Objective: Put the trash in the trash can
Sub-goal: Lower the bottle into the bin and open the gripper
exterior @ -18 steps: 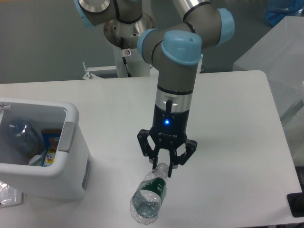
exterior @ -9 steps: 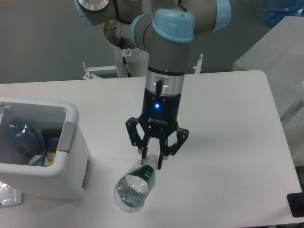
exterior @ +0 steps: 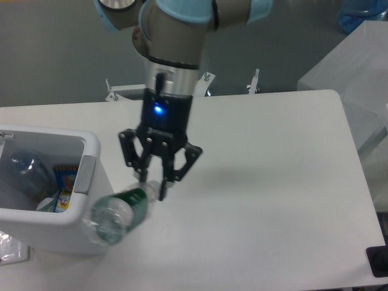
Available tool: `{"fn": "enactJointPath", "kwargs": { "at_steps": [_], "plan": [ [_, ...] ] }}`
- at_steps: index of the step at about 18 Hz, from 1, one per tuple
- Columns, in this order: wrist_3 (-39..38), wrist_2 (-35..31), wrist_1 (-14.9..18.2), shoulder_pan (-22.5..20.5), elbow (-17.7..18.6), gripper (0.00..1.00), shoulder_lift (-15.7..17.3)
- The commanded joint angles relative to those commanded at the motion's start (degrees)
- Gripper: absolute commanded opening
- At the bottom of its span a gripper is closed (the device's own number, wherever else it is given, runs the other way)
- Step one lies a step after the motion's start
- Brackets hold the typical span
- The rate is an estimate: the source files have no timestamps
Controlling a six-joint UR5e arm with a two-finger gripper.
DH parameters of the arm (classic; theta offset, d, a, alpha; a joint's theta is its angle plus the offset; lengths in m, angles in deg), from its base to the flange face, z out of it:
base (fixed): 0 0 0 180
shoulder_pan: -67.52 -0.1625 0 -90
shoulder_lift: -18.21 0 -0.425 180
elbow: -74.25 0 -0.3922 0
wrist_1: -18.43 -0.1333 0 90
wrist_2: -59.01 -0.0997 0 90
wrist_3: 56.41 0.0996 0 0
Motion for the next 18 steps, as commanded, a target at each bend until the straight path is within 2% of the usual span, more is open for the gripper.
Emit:
{"fn": "enactJointPath", "kwargs": {
  "at_steps": [4,5,8,14,15,16,18],
  "plan": [
    [-1.8,-0.1,0.1,4.2,2.0,0.36,1.8],
    [-1.8,-0.1,0.0,5.2,2.6,0.39,2.2],
    [-1.8,-0.2,0.1,8.2,4.9,0.40,2.3],
    [-1.9,-0.3,0.1,10.8,7.4,0.40,2.2],
    [-1.8,-0.2,0.0,10.9,7.6,0.41,2.0],
    [-1.8,-0.3,0.0,11.0,7.6,0.47,1.8],
    [-1.8,-0.2,0.0,11.0,7.7,0.49,1.6]
  ]
}}
